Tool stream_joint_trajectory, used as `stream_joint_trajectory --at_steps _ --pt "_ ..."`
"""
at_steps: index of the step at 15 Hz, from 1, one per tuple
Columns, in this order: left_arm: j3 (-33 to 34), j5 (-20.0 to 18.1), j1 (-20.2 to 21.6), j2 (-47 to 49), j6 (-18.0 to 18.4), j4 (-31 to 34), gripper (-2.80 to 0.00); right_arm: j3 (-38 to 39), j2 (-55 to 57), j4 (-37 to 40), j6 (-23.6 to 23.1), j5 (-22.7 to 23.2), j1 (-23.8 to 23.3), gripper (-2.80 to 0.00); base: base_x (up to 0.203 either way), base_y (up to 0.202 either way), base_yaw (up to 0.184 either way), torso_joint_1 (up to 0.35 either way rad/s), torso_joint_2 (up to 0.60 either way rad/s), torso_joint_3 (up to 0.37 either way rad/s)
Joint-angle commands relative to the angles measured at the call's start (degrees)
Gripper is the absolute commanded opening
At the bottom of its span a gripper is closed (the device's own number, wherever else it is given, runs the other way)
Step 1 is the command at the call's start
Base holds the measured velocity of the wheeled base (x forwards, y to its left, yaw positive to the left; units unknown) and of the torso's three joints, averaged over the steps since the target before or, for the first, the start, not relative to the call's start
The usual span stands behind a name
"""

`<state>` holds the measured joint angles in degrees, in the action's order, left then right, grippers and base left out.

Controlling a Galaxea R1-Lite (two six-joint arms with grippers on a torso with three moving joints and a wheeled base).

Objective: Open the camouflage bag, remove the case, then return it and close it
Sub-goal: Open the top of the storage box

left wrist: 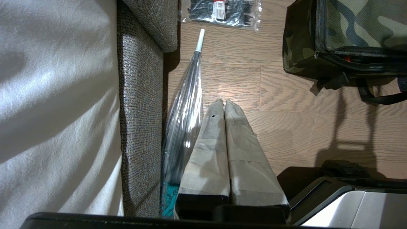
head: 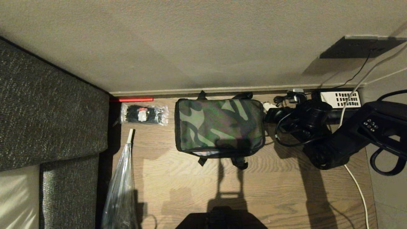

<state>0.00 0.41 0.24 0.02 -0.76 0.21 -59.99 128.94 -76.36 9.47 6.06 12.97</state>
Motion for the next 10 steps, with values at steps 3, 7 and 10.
stream_joint_trajectory --at_steps 3,7,10 --pt "0.2 0.0 0.0 -0.1 0.0 0.0 -2.80 -0.2 0.2 0.2 0.8 0.0 -0.1 -2.80 0.000 0.000 0.000 0.000 0.00 0.000" --pt "0.2 0.0 0.0 -0.1 0.0 0.0 -2.80 0.1 0.3 0.5 1.6 0.0 -0.1 -2.80 0.000 0.000 0.000 0.000 0.00 0.000" --pt "0.2 0.0 0.0 -0.1 0.0 0.0 -2.80 0.8 0.0 0.3 1.9 0.0 -0.3 -2.80 0.000 0.000 0.000 0.000 0.00 0.000"
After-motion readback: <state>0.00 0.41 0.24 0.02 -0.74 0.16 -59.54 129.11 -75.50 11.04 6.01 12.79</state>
